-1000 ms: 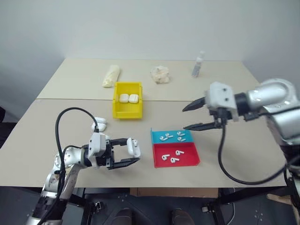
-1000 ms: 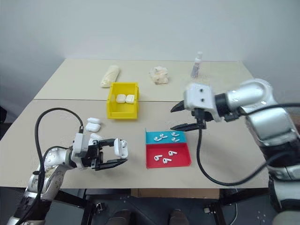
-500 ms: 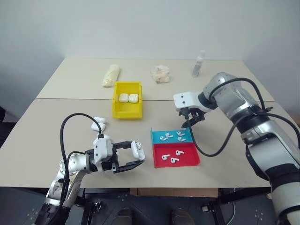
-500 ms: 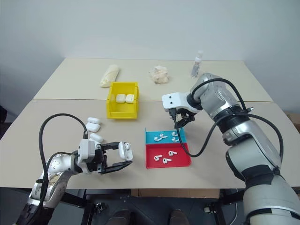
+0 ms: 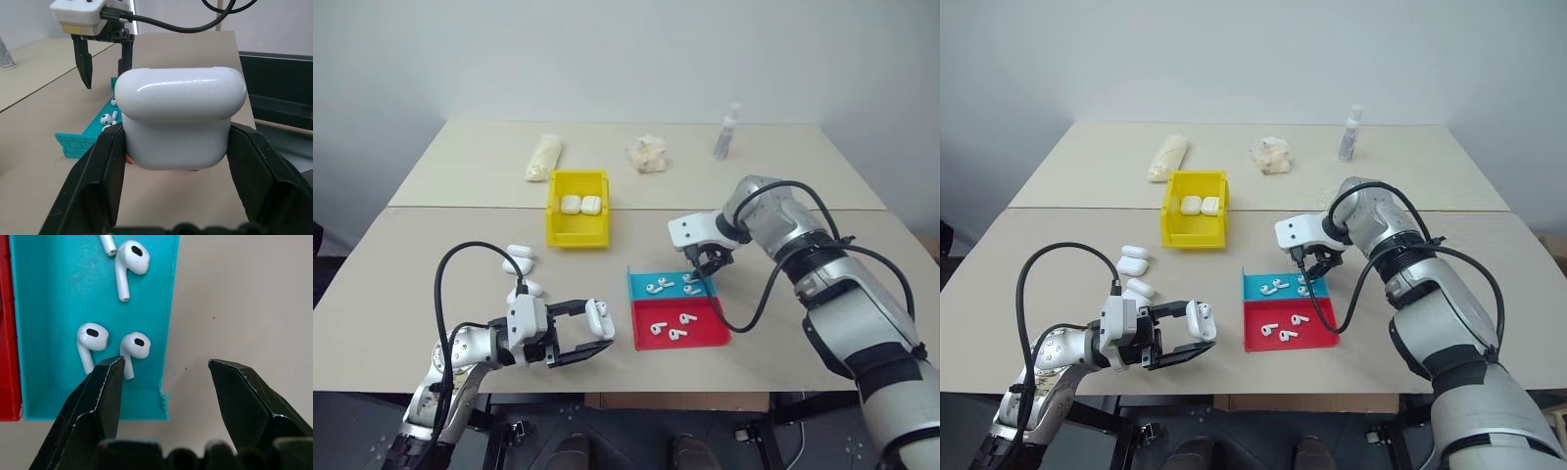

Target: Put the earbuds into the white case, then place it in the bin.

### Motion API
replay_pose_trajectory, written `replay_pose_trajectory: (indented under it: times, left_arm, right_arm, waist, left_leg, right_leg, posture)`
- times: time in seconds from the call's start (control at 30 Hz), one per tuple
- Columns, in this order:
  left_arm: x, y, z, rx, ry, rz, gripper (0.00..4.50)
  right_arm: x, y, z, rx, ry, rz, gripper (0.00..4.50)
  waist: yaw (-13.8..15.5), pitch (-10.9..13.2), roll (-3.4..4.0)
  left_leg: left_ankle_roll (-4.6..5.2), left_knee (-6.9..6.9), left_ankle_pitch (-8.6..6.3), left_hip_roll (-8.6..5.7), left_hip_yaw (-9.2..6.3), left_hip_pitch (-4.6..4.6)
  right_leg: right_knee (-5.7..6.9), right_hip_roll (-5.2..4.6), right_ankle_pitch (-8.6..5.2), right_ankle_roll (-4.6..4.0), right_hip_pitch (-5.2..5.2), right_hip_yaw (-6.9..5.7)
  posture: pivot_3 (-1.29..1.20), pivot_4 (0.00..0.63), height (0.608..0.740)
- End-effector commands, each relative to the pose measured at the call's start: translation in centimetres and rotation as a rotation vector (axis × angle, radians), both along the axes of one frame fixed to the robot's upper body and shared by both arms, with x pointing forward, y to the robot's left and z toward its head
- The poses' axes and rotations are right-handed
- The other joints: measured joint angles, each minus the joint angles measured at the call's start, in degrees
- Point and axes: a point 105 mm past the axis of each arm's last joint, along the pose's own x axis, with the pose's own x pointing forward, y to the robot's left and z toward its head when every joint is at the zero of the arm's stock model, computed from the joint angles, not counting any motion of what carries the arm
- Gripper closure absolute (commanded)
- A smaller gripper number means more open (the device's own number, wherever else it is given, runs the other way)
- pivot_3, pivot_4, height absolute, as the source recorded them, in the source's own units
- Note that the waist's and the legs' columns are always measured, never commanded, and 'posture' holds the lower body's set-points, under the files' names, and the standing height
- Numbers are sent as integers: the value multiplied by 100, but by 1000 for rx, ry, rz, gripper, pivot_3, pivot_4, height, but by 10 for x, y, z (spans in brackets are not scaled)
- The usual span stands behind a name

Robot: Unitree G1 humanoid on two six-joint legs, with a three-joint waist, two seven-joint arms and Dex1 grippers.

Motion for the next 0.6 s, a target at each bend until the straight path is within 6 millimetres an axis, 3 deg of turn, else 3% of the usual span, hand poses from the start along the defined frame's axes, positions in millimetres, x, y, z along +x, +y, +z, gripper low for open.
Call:
replay_pose_trajectory:
  times: [0.03, 0.23, 0.33, 0.6]
  left_arm:
    - [-2, -4, 9, -3, -35, -25, 1730]
    - [-1, -5, 9, -3, -35, -25, 1730]
    - [-1, -5, 9, -2, -32, -24, 1730]
    - [-2, -4, 9, -4, -28, -15, 1730]
  right_arm:
    - [1, 1, 8, 14, -25, 15, 1259]
    - [-1, 2, 4, 11, -17, 36, 1259]
    - [-1, 4, 1, 14, -16, 39, 1818]
    - [-1, 6, -2, 10, -17, 44, 1818]
  waist:
    - [-4, 0, 1]
    - [-5, 1, 1]
    - [-5, 1, 1]
    - [-5, 1, 2]
  left_leg:
    - [0, 0, 0, 0, 0, 0]
    - [0, -1, 0, 0, 0, 2]
    - [-1, -1, 0, 0, 0, 2]
    - [-1, -1, 0, 0, 0, 2]
  right_leg:
    - [1, 0, 0, 0, 0, 0]
    - [0, 0, 0, 0, 0, 0]
    - [1, 0, 0, 0, 0, 0]
    - [1, 0, 0, 0, 0, 0]
  posture:
    - [0, 150, 740]
    - [0, 150, 740]
    - [0, 150, 740]
    - [0, 150, 740]
